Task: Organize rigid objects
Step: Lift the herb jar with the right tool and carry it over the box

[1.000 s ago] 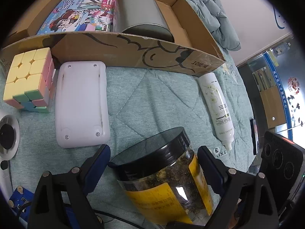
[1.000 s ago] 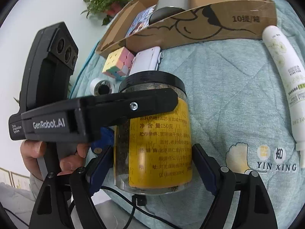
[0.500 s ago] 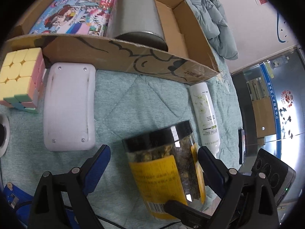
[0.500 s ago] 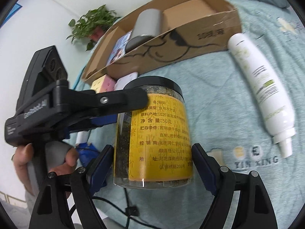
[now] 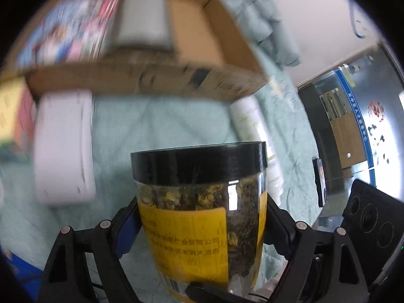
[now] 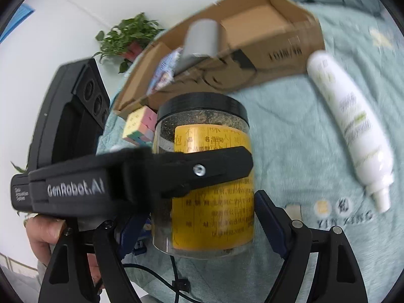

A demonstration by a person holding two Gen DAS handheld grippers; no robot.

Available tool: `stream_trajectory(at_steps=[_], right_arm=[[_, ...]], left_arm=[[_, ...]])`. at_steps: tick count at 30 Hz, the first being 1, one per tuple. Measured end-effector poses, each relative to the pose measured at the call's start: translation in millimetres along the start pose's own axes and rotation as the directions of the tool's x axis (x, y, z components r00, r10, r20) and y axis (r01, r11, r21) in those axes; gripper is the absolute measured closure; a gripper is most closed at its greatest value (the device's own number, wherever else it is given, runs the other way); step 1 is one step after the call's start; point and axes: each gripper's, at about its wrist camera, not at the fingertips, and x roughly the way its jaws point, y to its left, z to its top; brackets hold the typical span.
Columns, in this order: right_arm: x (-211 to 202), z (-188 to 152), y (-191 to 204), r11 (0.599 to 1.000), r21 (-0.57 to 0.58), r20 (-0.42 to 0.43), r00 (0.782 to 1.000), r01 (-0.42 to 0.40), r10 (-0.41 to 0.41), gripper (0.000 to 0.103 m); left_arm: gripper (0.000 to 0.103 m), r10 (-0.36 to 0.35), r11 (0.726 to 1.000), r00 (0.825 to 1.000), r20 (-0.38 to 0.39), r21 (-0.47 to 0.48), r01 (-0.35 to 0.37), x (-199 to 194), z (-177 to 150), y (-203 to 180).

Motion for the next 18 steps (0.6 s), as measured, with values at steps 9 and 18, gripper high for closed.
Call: stream_trajectory(at_steps=[9,18], right_arm=[[-50.0,49.5,37.8,0.98,-0.192,0.117,0.993,0.048,-0.026,0.022],[-62.8,106.2,66.7,0.952,-0.283,0.168,0.983,0.12,-0.074,0.022]], left_arm=[[0.018,-0.007,0.989,0.976,0.216,0.147,-0.026,-57.6,35.6,-42.6],[0.018,-0.037,0.978,0.953,0.3,0.206,-0.027,-74.2,71.8,-49.4]])
